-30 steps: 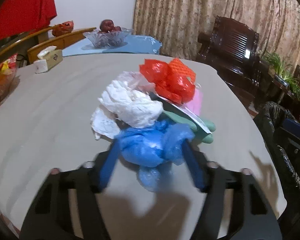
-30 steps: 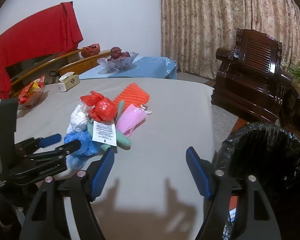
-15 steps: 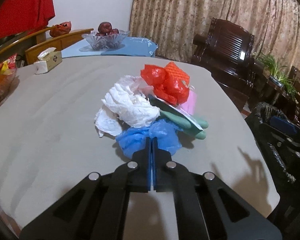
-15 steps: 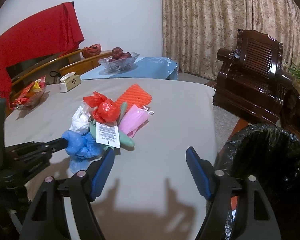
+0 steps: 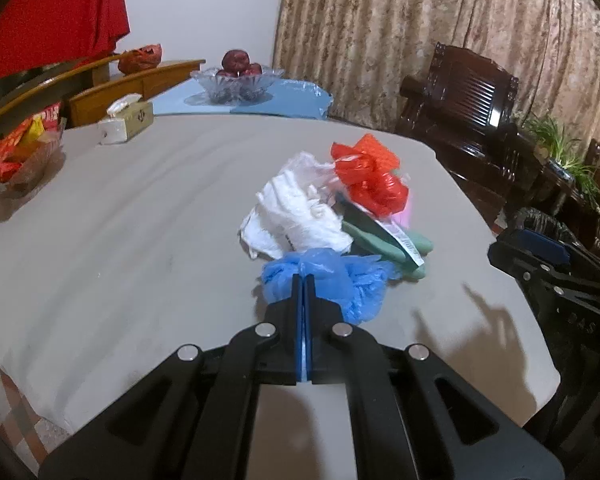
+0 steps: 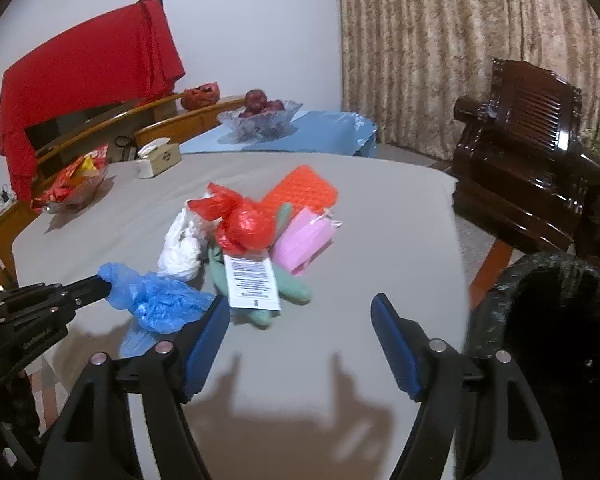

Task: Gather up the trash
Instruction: 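Grasp the blue plastic bag with the left tool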

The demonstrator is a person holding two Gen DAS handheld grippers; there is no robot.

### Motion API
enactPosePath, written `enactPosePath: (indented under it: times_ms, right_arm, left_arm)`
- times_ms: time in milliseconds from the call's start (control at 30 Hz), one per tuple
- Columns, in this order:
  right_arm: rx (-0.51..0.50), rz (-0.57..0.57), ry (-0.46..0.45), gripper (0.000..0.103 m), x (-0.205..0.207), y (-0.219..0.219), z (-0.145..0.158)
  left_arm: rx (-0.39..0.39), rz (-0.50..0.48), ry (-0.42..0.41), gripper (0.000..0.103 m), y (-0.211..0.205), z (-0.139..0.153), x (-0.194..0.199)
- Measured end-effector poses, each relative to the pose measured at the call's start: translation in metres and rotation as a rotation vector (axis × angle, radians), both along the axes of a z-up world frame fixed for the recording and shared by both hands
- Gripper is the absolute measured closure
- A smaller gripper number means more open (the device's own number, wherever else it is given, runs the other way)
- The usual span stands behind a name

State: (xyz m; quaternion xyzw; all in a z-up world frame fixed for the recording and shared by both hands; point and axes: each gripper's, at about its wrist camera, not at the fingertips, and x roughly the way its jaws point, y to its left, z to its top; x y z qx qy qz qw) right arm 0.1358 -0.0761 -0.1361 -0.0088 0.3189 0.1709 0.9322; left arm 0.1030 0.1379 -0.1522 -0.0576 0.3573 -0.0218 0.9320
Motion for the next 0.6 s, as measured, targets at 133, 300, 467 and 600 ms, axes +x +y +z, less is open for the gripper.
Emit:
enactPosePath:
  times_ms: [133, 300, 467, 600]
  right_arm:
    - [-0.006, 0.011, 0.015, 0.033, 0.005, 0.009, -0.004]
    - [-0.012, -0.002, 0.022, 0.033, 0.007, 0.007, -0.007]
    - [-0.014, -0.016, 0.03, 0.033, 0.007, 0.002, -0.01]
    - [-0.014, -0.018, 0.029, 0.033, 0.006, 0.0, -0.01]
  left_arm:
    - [-0.033, -0.001, 0.022, 0.068, 0.006, -0.005, 0.004]
    - [-0.033, -0.025, 0.02, 0.039, -0.003, -0.01, 0.009]
    - [-0.047, -0.017, 0.053, 0.033, -0.007, -0.024, 0.026]
    - [-0.081, -0.042, 0.07, 0.059, -0.01, -0.031, 0.031]
